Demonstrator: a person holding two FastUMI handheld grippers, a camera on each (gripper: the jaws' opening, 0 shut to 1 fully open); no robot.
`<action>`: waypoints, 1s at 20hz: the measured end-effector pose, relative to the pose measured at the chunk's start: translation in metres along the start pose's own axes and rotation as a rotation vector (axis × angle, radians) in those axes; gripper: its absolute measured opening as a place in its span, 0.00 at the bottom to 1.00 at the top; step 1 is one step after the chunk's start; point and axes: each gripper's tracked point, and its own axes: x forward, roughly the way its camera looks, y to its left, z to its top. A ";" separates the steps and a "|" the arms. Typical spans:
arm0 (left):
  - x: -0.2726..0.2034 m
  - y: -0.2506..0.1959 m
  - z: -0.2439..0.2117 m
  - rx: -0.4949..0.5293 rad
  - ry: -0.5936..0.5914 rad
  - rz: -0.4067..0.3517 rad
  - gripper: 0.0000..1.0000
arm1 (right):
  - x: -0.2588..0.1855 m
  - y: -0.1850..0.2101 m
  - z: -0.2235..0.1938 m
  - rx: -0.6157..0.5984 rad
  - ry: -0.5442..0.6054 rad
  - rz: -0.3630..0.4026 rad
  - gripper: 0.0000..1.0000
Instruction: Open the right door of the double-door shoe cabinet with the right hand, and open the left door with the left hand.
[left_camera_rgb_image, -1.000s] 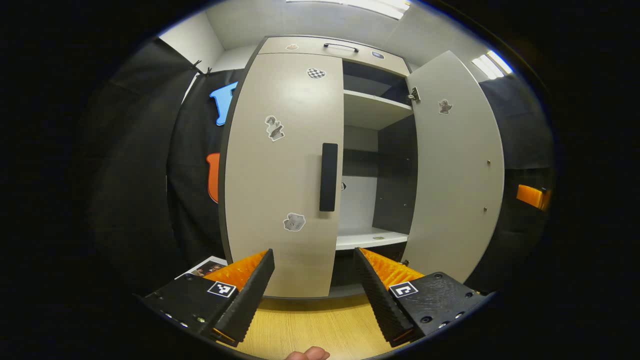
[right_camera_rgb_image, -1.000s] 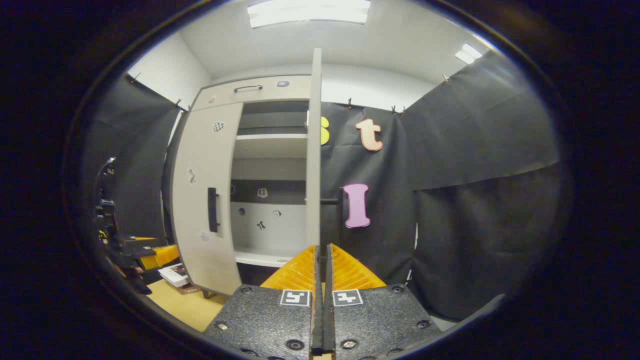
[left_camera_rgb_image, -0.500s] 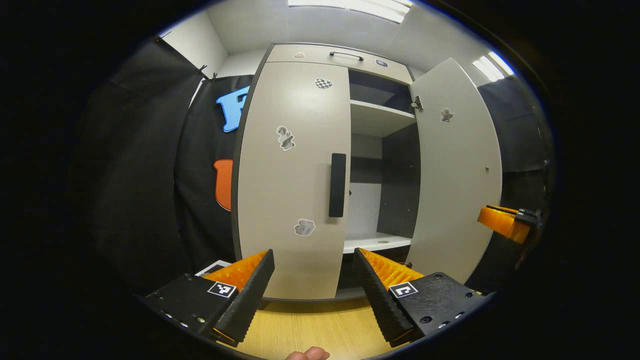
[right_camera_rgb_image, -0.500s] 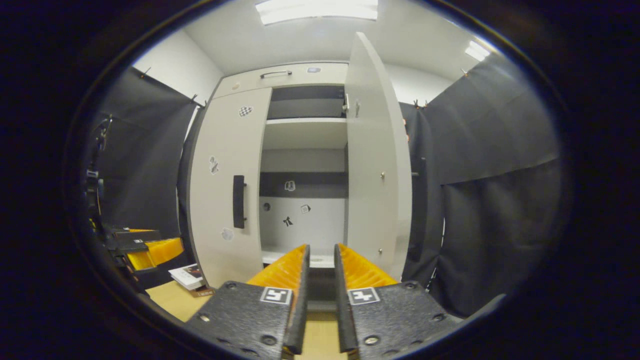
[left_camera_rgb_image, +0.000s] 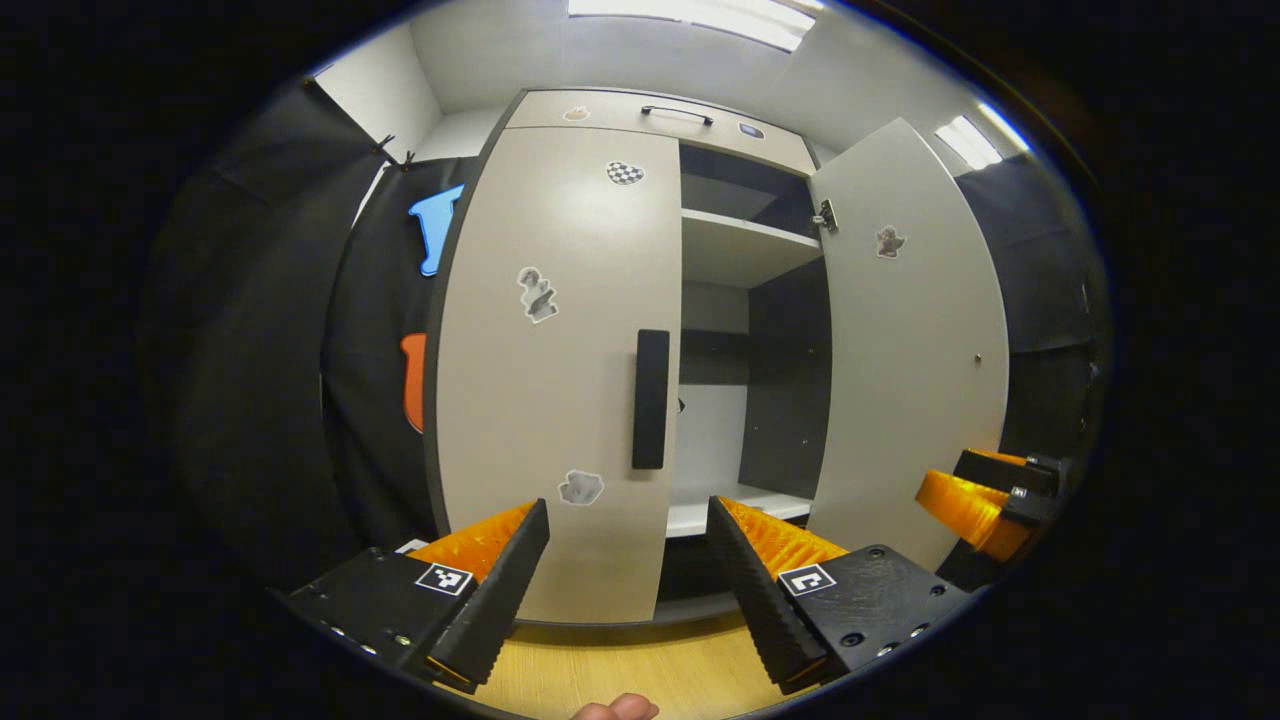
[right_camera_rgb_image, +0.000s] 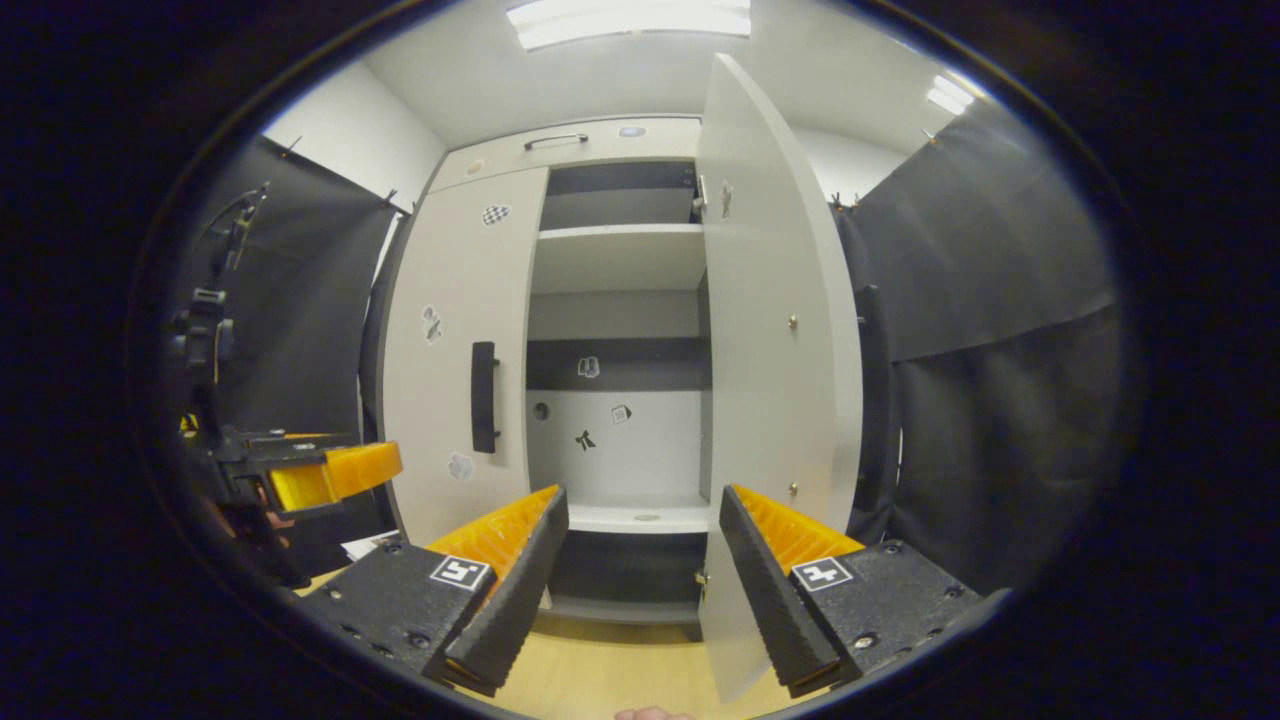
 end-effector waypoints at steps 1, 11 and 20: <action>0.014 -0.001 0.005 0.012 -0.004 0.003 0.95 | 0.000 -0.001 -0.001 0.003 0.007 0.002 0.95; 0.124 -0.013 0.021 0.061 0.020 0.038 0.95 | -0.016 -0.025 0.001 -0.022 -0.011 -0.038 0.94; 0.151 -0.003 0.006 0.056 0.054 0.102 0.95 | -0.013 -0.024 -0.006 -0.061 -0.003 -0.040 0.94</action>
